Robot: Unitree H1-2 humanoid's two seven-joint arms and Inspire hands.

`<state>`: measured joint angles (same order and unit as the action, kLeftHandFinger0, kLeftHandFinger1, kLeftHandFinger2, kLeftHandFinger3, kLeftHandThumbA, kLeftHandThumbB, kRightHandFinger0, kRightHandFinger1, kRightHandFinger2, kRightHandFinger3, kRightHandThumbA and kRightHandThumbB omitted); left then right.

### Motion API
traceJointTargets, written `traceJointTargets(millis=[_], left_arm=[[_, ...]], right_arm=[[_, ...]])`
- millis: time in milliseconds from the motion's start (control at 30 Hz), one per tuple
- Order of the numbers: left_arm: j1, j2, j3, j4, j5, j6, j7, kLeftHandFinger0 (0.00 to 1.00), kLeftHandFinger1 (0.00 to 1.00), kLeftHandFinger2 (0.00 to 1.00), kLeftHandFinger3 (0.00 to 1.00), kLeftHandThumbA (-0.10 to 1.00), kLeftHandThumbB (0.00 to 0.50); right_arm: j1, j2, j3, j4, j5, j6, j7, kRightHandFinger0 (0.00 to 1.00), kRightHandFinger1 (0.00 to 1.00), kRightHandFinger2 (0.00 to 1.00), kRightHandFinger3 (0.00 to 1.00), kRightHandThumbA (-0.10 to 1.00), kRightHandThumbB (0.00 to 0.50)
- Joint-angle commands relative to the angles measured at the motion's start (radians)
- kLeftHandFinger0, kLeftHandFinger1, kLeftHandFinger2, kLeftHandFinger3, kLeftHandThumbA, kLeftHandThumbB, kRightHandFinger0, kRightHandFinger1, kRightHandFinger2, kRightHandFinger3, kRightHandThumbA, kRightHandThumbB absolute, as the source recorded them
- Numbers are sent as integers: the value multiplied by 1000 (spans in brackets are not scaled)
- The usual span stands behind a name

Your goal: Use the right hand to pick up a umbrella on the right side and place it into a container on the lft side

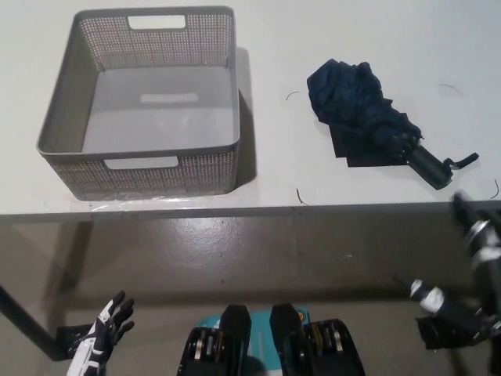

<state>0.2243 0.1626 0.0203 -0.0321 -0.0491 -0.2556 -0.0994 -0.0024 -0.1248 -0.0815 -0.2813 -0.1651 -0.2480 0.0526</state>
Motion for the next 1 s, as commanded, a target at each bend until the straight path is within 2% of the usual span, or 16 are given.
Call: traceJointTargets(millis=[0,100,167,200,267,433,667,833,967], left_arm=[[-2,21,1,-24,-7,-61,-22,1000,1000,1000,1000,1000,47],[-2,20,-3,-21,-8,-64,-26,1000,1000,1000,1000,1000,42],[3,19,-2,-24,-12,-59,-26,1000,1000,1000,1000,1000,42],[2,21,-1,-24,-15,-55,-26,1000,1000,1000,1000,1000,45],[6,22,0,-27,-21,-51,-29,1000,1000,1000,1000,1000,47],[9,17,-5,-22,-12,-54,-26,1000,1000,1000,1000,1000,42],[29,16,-18,-23,-23,-65,-40,1000,1000,1000,1000,1000,30],[40,15,-21,-34,-20,-61,-43,1000,1000,1000,1000,1000,28],[40,15,-23,-43,-10,-58,-44,1000,1000,1000,1000,1000,30]], right_arm=[[-200,-80,-60,-127,-247,283,-1,1000,1000,1000,1000,927,331],[-317,-137,-35,-49,-335,389,35,1000,1000,1000,1000,976,335],[-390,-168,-12,15,-375,446,50,1000,1000,1000,1000,958,321],[-460,-189,12,88,-401,478,59,1000,1000,1000,1000,966,335],[-523,-201,37,171,-402,494,57,1000,1000,1000,1000,979,354],[-706,-232,113,421,-397,527,75,1000,1000,1000,1000,943,334],[-929,-221,258,807,-449,578,65,1000,1000,1000,1000,1000,408],[-1056,-180,322,1073,-430,588,41,1000,1000,1000,1000,969,412],[-1129,-150,344,1274,-397,555,10,1000,1000,1000,1000,949,418]])
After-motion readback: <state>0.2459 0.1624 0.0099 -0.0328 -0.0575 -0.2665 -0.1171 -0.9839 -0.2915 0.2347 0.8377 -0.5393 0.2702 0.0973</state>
